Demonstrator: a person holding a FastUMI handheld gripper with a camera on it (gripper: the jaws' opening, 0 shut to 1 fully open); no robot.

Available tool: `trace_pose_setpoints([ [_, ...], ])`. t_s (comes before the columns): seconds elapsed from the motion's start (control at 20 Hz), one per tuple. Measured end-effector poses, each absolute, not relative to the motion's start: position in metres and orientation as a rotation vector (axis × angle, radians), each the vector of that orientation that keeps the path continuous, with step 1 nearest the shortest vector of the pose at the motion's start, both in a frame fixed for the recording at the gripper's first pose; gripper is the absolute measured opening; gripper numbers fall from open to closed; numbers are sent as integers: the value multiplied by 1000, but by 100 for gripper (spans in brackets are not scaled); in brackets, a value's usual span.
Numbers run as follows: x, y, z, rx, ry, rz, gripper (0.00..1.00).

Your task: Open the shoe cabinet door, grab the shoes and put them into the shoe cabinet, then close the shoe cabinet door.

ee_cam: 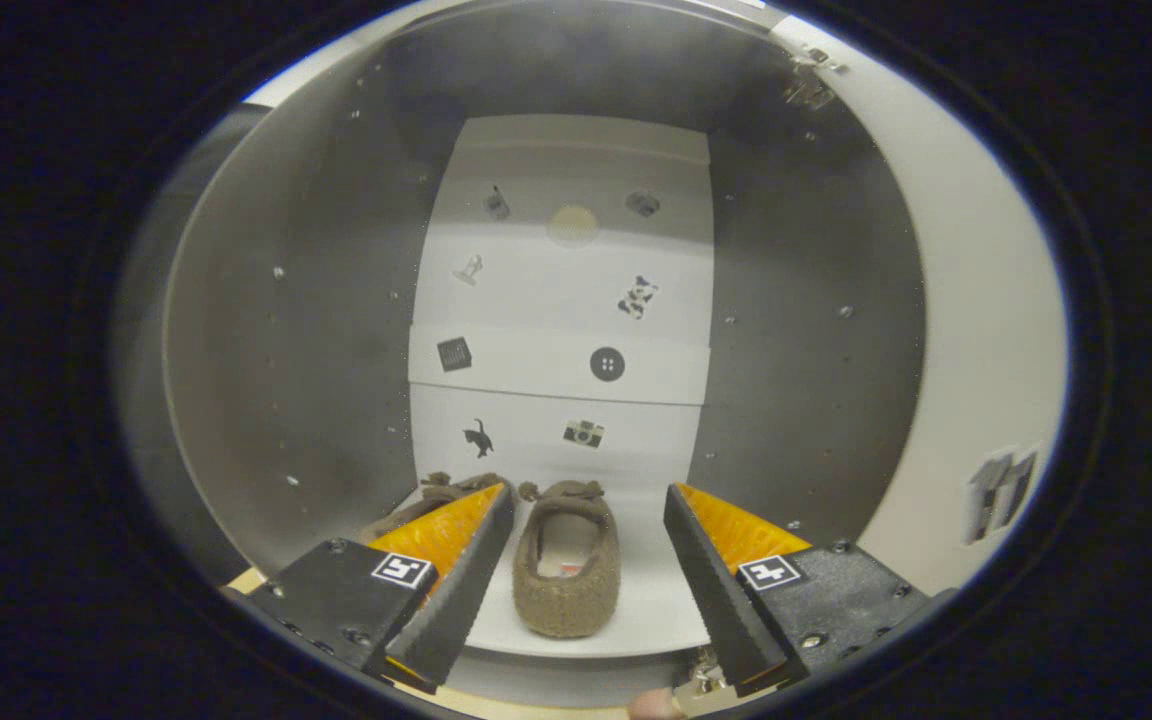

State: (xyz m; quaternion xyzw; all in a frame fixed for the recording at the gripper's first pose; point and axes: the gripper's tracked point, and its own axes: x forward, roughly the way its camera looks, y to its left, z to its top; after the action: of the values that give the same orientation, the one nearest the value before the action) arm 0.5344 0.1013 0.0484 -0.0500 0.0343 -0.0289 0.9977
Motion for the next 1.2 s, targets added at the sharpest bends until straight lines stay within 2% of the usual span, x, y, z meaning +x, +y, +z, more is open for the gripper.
trace_pose_setpoints([
  [0.2, 461, 121, 83, -25, 69, -15, 97],
  [0.45, 336, 137, 126, -55, 53, 85, 98],
  [0.6, 256, 118, 149, -59, 43, 61, 98],
  [0.8, 165, 92, 175, -54, 28, 108, 98],
  [1.05, 78, 32, 186, -108, 0, 58, 98],
  [1.2, 37, -24, 185, -149, -27, -21, 100],
])
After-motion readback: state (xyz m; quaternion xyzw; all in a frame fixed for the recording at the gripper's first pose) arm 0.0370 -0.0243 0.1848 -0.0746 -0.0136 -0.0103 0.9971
